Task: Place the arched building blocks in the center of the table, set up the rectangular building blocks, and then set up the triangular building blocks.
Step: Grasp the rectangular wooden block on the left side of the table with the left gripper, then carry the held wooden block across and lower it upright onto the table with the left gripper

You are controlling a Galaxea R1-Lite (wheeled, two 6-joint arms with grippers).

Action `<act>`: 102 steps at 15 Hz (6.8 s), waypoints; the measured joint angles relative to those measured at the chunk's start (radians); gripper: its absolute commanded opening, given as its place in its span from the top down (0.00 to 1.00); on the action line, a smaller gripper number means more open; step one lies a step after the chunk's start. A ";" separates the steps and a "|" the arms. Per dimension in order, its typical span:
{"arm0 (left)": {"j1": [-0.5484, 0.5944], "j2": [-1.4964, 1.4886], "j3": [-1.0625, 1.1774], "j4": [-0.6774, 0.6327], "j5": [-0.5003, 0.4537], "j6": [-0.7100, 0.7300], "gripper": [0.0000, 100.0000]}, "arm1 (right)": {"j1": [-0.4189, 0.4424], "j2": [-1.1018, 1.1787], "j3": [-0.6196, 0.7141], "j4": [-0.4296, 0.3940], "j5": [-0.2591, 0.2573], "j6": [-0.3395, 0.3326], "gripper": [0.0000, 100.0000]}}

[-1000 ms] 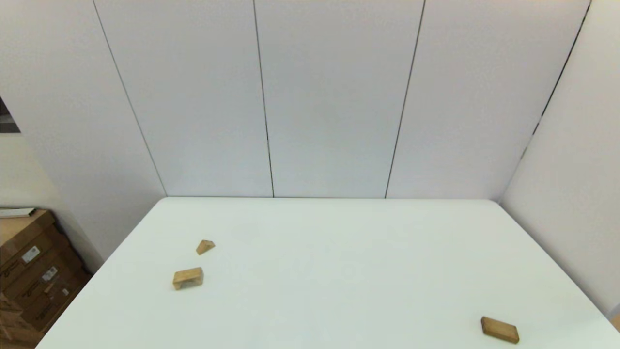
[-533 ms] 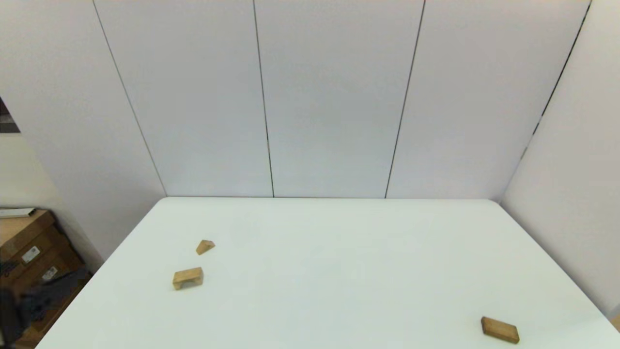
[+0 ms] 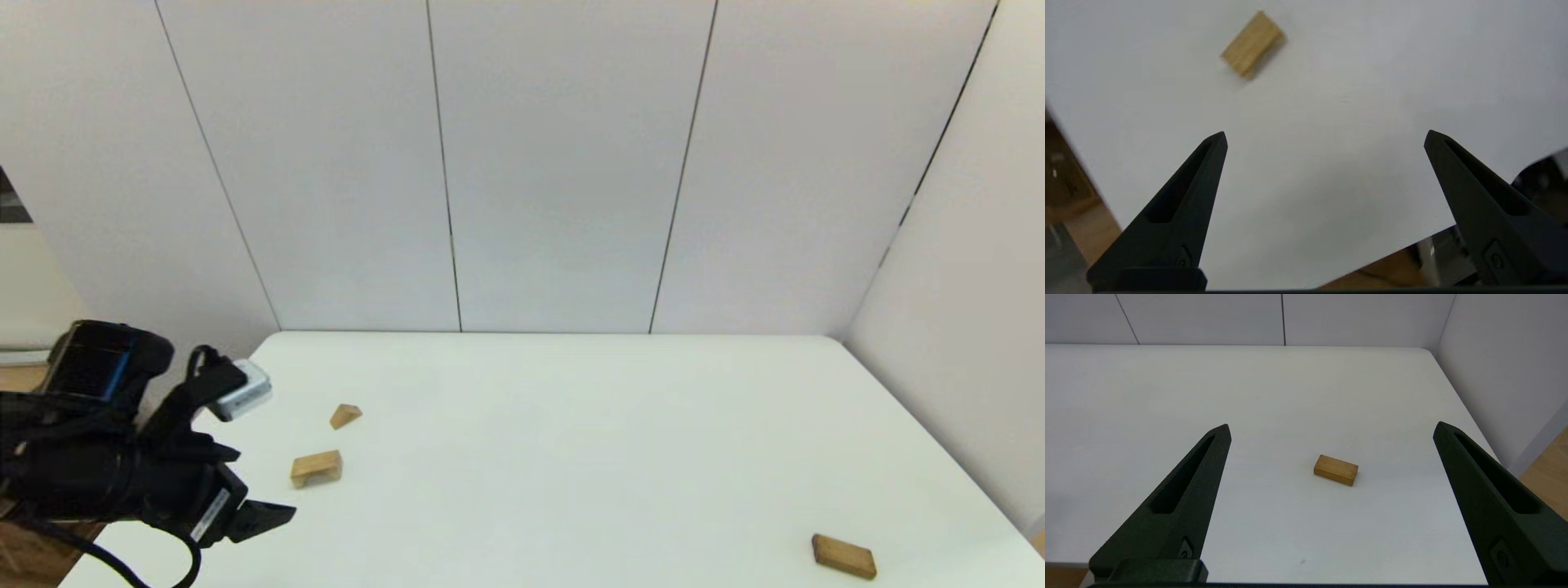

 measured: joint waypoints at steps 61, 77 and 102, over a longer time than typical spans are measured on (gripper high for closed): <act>-0.053 0.607 -0.446 0.024 -0.120 0.484 1.00 | 0.000 0.000 0.000 0.000 0.000 0.000 0.00; -0.789 0.811 -0.749 0.100 -0.011 0.177 1.00 | 0.000 0.000 0.000 0.000 0.000 0.000 0.00; -0.730 0.832 -0.659 0.028 -0.008 0.184 1.00 | 0.000 0.000 0.000 0.000 0.000 0.000 0.00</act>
